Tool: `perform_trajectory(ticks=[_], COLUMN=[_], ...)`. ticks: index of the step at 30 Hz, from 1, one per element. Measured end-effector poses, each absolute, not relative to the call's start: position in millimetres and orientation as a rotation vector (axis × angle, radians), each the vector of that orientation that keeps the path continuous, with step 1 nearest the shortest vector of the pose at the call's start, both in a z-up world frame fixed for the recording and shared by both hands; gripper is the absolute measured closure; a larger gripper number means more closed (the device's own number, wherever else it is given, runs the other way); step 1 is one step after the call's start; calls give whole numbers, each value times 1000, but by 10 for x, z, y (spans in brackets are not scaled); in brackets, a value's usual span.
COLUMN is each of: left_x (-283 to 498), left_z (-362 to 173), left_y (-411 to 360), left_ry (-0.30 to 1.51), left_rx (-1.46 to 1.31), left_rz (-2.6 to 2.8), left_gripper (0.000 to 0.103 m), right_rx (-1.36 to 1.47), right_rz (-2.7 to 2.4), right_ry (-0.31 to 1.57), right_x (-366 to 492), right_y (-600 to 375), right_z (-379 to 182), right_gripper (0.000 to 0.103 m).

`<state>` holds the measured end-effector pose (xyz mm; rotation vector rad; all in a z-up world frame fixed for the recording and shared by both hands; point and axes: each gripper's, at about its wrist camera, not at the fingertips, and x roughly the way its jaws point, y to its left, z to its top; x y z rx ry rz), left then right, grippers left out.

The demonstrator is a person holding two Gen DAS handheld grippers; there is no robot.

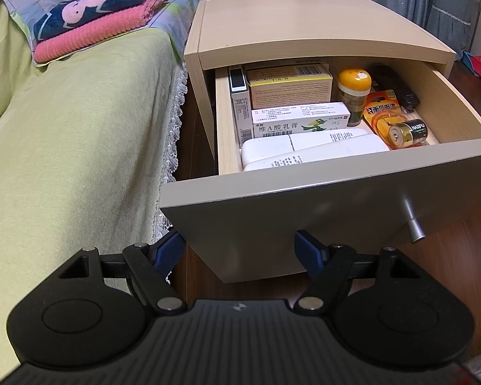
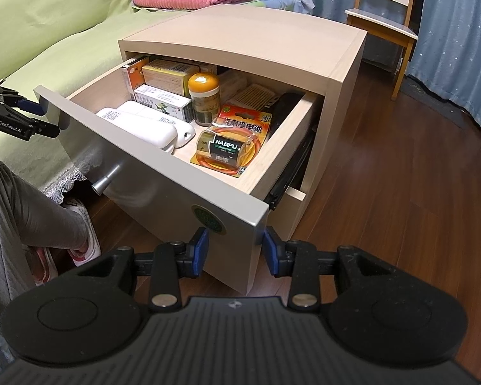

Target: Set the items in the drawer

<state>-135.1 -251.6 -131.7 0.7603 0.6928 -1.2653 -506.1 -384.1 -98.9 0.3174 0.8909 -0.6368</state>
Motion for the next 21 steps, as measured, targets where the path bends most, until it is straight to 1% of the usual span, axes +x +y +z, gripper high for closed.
perform_trajectory(ticks=[21], left_x=[-1334], left_z=[-1328], left_y=[-2505], left_ry=[695], left_rx=[748], left_rz=[-1266], left_gripper=[27], right_rx=[312], right_rz=[-656], right_ry=[879], right_x=[-5039], right_y=[-3807], right_z=[-1004], right_gripper=[70])
